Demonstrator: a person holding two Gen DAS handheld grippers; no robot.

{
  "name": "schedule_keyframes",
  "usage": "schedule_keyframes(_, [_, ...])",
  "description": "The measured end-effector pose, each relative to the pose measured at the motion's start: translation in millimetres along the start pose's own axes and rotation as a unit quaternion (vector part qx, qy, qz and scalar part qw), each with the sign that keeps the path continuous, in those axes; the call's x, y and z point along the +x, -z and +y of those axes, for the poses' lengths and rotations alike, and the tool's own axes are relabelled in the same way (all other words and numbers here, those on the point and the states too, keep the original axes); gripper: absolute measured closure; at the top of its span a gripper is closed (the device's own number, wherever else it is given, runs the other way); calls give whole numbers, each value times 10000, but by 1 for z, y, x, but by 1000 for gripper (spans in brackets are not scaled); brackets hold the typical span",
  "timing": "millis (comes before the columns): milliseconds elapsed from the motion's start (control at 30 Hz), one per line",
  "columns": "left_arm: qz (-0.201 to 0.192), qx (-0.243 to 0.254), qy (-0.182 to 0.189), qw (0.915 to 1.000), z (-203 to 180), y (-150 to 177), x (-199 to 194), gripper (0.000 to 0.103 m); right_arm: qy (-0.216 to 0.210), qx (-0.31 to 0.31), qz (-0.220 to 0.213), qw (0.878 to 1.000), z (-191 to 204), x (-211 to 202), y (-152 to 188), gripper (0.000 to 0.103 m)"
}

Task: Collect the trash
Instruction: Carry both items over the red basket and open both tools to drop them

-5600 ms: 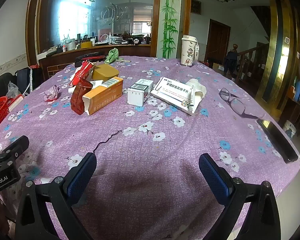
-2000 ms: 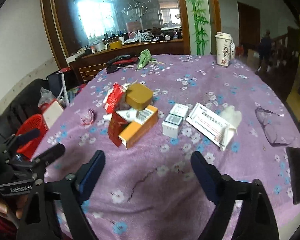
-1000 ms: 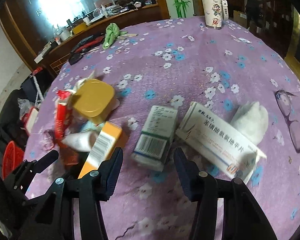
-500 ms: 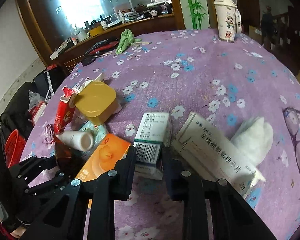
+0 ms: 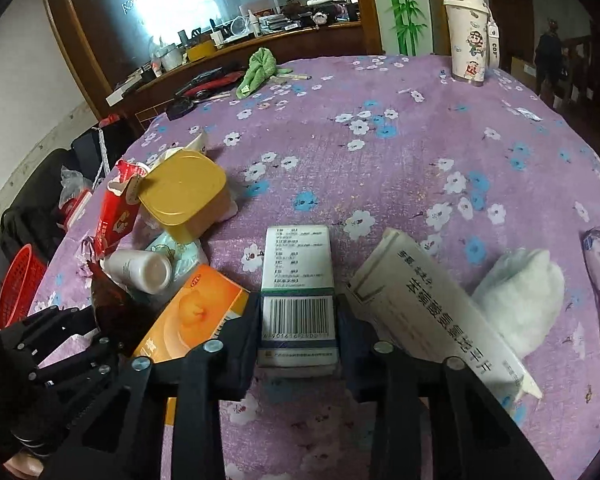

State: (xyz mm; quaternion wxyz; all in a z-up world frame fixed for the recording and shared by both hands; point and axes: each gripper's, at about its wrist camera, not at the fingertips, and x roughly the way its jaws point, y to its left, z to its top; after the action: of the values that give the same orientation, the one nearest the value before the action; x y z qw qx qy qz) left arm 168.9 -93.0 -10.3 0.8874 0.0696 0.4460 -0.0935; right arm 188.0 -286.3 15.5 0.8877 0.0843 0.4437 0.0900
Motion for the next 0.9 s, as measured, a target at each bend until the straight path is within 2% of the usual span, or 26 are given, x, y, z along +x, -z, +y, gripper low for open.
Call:
schedule_keyframes(100, [-116, 78, 49, 9999, -4, 4, -14, 72, 112, -10, -246, 9996, 1, -19, 7, 67])
schedule_keyframes(300, [-389, 131, 220, 9989, -2, 18, -46, 72, 61, 121, -562, 9983, 12, -58, 22, 66])
schedule_keyframes(467, [-541, -5, 61, 9985, 17, 29, -62, 72, -87, -7, -729, 9973, 44, -80, 38, 66])
schedule_keyframes(733, [-807, -246, -255, 9961, 66, 47, -85, 72, -233, -318, -677, 9969, 104, -84, 50, 66])
schedule_keyframes(900, [-928, -553, -377, 9934, 105, 55, -93, 72, -455, -493, -380, 9970, 139, -71, 47, 66])
